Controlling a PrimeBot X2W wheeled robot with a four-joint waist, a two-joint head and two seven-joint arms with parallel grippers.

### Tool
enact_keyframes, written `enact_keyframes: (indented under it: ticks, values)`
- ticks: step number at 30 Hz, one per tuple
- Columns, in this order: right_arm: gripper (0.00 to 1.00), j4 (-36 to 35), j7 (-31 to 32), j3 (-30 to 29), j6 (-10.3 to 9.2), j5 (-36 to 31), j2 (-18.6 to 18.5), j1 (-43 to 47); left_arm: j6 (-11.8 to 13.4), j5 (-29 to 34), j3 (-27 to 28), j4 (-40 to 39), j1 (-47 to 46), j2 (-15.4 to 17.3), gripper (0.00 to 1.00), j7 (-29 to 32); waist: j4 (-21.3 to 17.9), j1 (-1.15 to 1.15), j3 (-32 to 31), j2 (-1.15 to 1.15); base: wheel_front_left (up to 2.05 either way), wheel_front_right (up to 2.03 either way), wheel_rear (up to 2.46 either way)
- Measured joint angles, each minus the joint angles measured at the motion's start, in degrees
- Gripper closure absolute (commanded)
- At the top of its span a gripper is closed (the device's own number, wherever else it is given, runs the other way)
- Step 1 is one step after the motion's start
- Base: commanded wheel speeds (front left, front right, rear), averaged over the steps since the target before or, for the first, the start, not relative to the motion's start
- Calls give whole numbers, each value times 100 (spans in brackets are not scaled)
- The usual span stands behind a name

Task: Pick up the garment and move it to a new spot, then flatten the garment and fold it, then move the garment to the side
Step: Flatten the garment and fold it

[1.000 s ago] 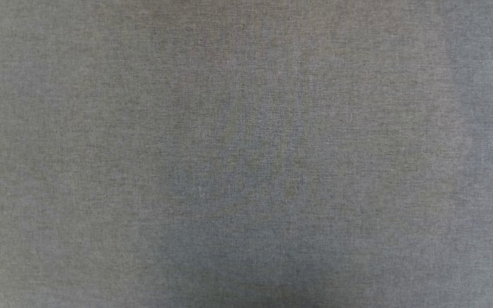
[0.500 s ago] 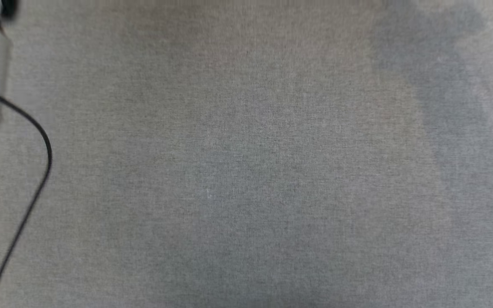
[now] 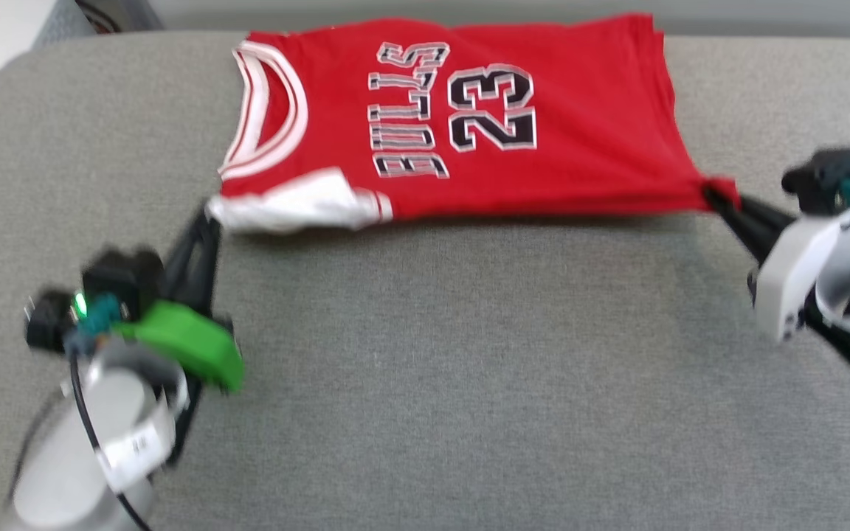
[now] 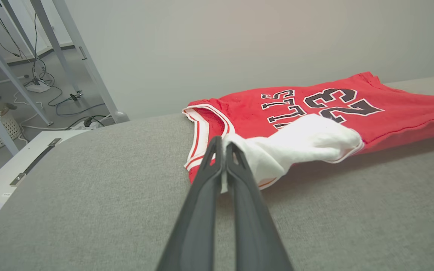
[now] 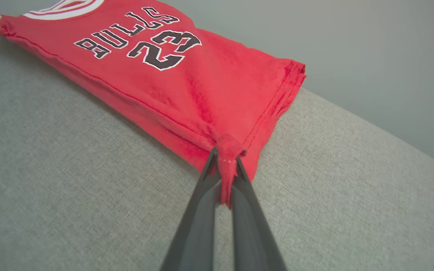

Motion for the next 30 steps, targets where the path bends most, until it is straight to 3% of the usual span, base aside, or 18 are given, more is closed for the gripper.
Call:
enact_keyframes:
  ticks: [7,18,24,30]
  values:
    - [100,-277,-20,9,0,316,-319,1408,378,-338,-179,-600,1733,21,100,183,31,0,-598,0,0,0,0]
    - [100,-1112,333,-304,0,569,-794,3177,867,-978,-114,-1233,3411,59,100,360,54,-1,-1240,0,0,0,0]
    - [100,-1650,633,-684,0,715,-1099,3981,905,-1022,-274,-1388,3752,54,100,504,98,0,-1307,0,0,0,0]
    - [100,-1825,786,-1294,0,677,-1090,4218,901,-903,-352,-1381,3615,58,100,503,74,0,-1210,0,0,0,0]
